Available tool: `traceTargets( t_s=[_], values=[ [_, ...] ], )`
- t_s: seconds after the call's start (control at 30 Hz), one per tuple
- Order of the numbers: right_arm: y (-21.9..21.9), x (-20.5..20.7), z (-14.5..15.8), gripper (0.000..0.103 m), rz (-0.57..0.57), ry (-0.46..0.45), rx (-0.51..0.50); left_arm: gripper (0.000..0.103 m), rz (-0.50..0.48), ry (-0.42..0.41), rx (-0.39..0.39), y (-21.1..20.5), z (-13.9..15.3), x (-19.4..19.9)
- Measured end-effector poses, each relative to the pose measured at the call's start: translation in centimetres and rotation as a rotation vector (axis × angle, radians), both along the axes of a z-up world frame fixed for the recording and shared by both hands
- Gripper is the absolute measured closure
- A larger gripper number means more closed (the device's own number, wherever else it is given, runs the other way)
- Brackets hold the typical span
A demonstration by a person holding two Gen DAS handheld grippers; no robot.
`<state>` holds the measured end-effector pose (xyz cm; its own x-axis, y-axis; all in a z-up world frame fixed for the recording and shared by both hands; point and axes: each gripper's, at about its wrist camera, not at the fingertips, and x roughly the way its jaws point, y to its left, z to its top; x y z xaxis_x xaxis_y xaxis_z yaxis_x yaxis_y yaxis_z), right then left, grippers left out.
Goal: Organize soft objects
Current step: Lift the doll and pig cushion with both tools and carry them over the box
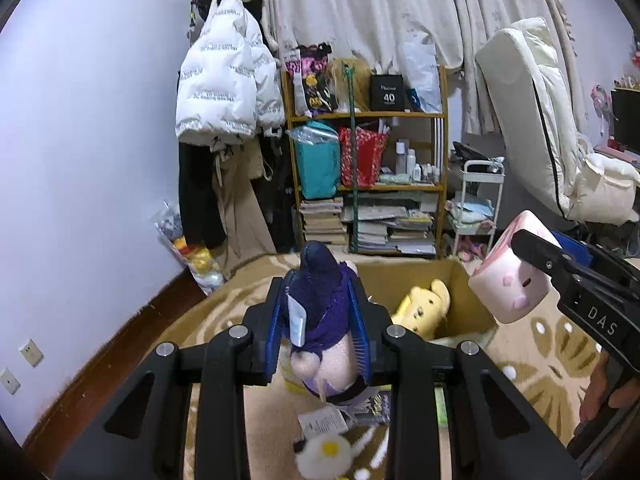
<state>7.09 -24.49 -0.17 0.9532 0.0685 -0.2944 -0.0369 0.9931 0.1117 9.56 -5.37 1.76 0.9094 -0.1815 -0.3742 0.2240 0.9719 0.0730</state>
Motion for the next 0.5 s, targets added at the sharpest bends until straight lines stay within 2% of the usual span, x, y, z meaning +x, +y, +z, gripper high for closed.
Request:
traceTargets(
  t_s=[0.23,0.4,0.5],
  values=[
    [-0.6,2.2,0.4,0.061,0.012,-0.015,0.022,0.074,0.023,-0.026,0.013,-0.2,0.8,2.6],
    [-0.2,3.6,0.0,0.061,0.007,-0.010,-0.042,0.074,0.024,-0.040,0.010,-0.5,0.9,4.3],
    [-0.2,4.5,-0.4,0.061,0.015,-0.005,-0.045,0.074,0.020,-0.044,0.020,-0.8,0.6,5.2]
  ],
)
